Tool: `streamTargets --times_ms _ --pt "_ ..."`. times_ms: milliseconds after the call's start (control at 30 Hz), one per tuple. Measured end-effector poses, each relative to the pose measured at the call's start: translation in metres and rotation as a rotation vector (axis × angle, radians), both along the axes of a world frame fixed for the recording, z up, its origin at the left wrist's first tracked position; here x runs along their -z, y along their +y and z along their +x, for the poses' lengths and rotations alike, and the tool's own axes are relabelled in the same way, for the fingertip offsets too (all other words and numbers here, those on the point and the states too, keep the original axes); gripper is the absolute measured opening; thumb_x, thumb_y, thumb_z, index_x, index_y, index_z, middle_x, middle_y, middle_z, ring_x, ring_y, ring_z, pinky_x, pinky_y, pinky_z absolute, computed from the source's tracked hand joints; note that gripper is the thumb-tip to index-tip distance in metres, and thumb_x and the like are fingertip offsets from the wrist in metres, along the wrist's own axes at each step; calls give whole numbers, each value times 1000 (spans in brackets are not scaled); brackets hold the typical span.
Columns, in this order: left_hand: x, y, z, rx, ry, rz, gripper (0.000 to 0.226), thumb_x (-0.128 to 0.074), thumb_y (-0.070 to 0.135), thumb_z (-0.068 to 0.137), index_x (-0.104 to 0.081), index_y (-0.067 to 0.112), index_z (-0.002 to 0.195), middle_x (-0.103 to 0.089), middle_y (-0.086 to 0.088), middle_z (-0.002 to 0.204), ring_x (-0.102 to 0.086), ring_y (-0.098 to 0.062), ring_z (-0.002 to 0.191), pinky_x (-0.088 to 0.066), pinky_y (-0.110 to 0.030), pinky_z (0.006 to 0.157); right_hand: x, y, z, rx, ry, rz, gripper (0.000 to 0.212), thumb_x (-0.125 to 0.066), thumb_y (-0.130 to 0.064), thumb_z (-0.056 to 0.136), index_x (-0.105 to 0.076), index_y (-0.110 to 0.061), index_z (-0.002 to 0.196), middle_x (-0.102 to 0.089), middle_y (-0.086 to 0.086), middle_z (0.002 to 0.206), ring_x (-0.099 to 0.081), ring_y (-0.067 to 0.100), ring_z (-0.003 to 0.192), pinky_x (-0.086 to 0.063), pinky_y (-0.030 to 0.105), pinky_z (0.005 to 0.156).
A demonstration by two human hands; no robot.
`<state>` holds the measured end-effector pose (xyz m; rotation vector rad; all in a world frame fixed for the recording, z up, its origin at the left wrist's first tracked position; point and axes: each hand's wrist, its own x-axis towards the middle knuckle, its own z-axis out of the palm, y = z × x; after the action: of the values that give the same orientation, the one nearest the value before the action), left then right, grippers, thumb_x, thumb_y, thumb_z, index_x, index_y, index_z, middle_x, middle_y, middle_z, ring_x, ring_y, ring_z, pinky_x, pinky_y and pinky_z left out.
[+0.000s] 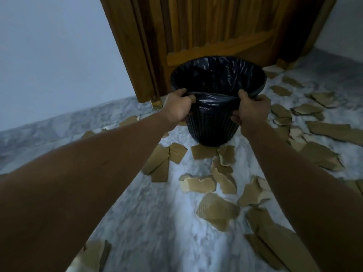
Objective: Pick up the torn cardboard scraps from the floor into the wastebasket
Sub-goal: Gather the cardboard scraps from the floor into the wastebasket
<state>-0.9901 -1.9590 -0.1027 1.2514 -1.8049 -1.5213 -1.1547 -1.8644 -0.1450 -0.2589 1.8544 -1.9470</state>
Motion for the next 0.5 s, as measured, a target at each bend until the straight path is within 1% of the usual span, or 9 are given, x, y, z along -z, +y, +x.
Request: streamTargets --times_ms 67,133,200,233,267,300,367,433,500 --pt "-4 3 4 36 -15 -47 55 -51 18 100 -29 22 151 -62 4 99 -65 -20 84 -50 -22 54 6 2 6 53 26 30 60 -61 -51 91 -43 -11 131 -60 2 105 -63 21 82 -56 34 61" --pt "-4 6 17 52 -26 -88 61 -51 16 100 -21 27 153 -61 3 96 -61 -20 79 -48 -19 50 12 10 31 65 65 79 72 -55 -62 89 -40 -11 139 -57 -1 117 -61 20 99 -54 37 81" --pt "1 7 38 67 -81 -100 74 -56 20 97 -10 29 154 -63 -3 103 -60 -17 70 -45 -18 40 26 16 53 -18 84 196 98 -48 -81 77 -35 -12 144 -56 7 134 -59 30 117 -51 45 96" --pt "5 5 52 74 -120 -83 83 -60 23 95 -3 30 155 -63 -8 114 -61 -15 71 -45 -19 40 33 16 62 -105 91 299 107 -45 -87 70 -33 -12 146 -54 11 136 -59 35 118 -52 51 95" --pt "10 4 68 82 -153 -46 89 -63 26 92 1 31 155 -60 -13 126 -64 -17 78 -47 -21 45 37 14 73 -212 88 387 106 -48 -84 70 -31 -12 146 -54 14 134 -60 39 113 -55 54 90" --pt "15 3 84 86 -178 -16 93 -64 28 91 2 32 155 -55 -17 136 -66 -24 92 -52 -25 52 28 16 93 -315 99 454 95 -54 -73 77 -30 -12 147 -55 15 129 -62 39 107 -58 54 82" --pt "29 2 118 82 -238 -23 95 -66 30 88 1 29 155 -50 -19 142 -59 -37 115 -56 -34 72 13 14 135 -464 160 531 67 -57 -48 92 -31 -15 145 -58 14 111 -65 34 89 -61 45 64" --pt "45 7 157 86 -312 -79 93 -69 32 85 -10 20 155 -54 -17 137 -57 -35 119 -53 -39 89 6 4 171 -590 235 623 56 -56 -41 96 -33 -21 142 -59 11 106 -66 29 81 -56 35 52" --pt "63 14 204 72 -385 -150 78 -69 34 85 -29 12 148 -55 -11 136 -56 -29 119 -48 -32 94 0 -10 203 -705 232 601 37 -55 -37 97 -43 -20 128 -60 6 96 -65 24 73 -51 34 53"
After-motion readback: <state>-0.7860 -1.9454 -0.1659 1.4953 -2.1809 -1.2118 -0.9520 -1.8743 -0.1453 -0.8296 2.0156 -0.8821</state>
